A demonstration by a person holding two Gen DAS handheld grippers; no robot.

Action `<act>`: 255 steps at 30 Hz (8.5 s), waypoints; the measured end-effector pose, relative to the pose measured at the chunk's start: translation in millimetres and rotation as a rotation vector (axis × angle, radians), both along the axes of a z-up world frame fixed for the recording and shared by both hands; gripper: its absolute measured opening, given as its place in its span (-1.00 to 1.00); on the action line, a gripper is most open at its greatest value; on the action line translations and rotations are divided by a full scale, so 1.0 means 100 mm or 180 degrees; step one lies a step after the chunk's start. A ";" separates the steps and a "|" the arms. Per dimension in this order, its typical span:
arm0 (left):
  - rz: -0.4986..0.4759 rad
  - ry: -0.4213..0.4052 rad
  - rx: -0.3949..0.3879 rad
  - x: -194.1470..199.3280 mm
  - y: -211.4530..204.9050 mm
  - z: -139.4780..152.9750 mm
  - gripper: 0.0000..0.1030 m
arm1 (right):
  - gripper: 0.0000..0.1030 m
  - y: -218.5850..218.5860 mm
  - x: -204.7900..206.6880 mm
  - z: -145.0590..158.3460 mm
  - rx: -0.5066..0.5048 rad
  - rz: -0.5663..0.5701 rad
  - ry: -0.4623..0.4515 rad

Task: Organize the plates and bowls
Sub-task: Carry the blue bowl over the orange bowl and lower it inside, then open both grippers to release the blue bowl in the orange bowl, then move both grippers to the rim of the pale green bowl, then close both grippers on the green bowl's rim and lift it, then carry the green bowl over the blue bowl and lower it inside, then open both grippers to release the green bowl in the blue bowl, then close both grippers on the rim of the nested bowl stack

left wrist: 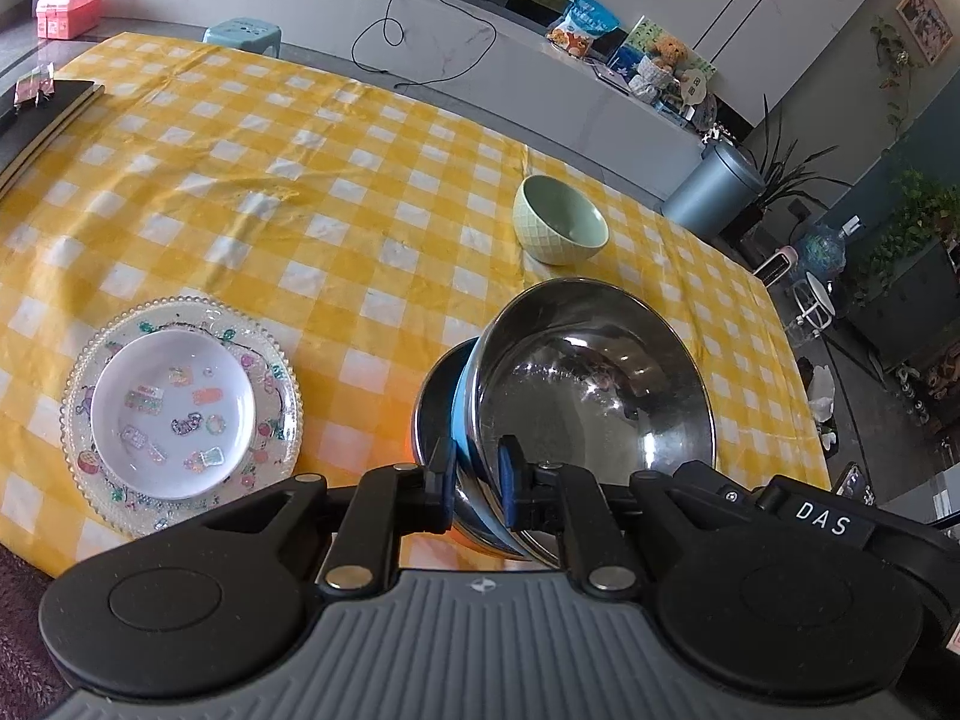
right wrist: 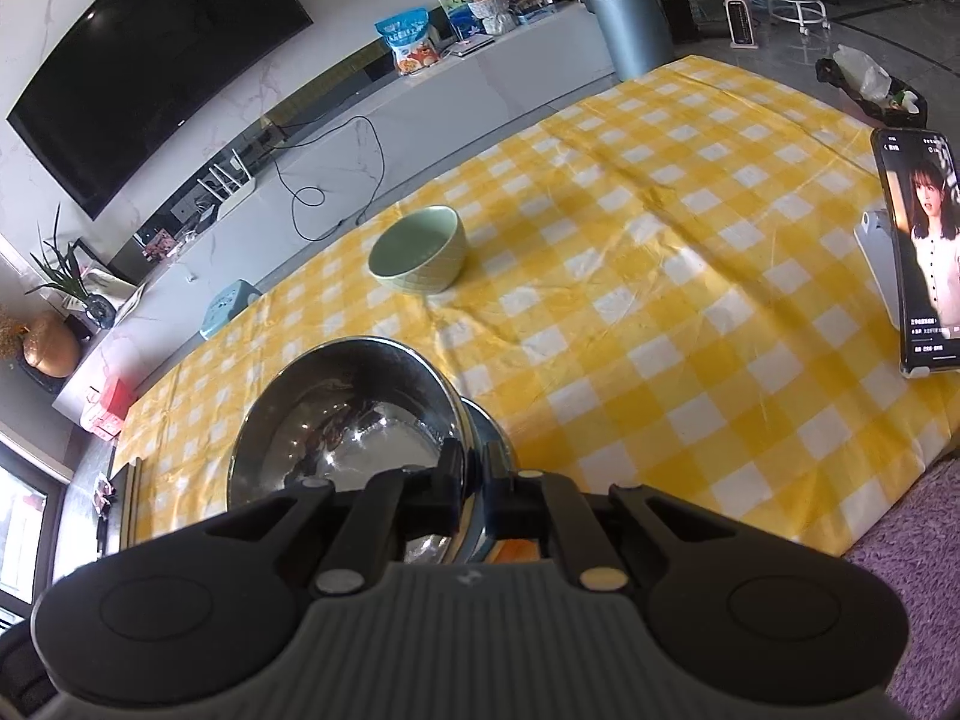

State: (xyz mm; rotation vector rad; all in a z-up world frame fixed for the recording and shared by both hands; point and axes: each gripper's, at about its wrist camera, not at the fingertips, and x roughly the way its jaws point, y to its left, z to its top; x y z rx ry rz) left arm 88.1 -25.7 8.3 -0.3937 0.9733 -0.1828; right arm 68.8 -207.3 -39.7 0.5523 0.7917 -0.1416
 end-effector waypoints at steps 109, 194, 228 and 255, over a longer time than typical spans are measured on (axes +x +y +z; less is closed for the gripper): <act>-0.0792 0.0202 0.0484 2.70 -0.75 -0.62 -0.82 | -0.80 -0.40 2.91 -0.83 -0.0116 0.0326 0.0538; -0.0519 0.0058 0.0286 0.37 -0.06 0.01 -0.60 | -0.86 0.17 0.43 -0.34 -0.0249 0.0422 0.0291; -0.0202 -0.0009 -0.0352 0.33 0.31 -0.13 0.49 | 0.17 -0.10 0.33 -0.36 -0.0049 0.0092 0.0132; -0.0161 0.0016 -0.0380 0.39 0.32 -0.25 -0.57 | -0.73 0.30 0.47 -0.39 -0.0613 0.0668 0.0163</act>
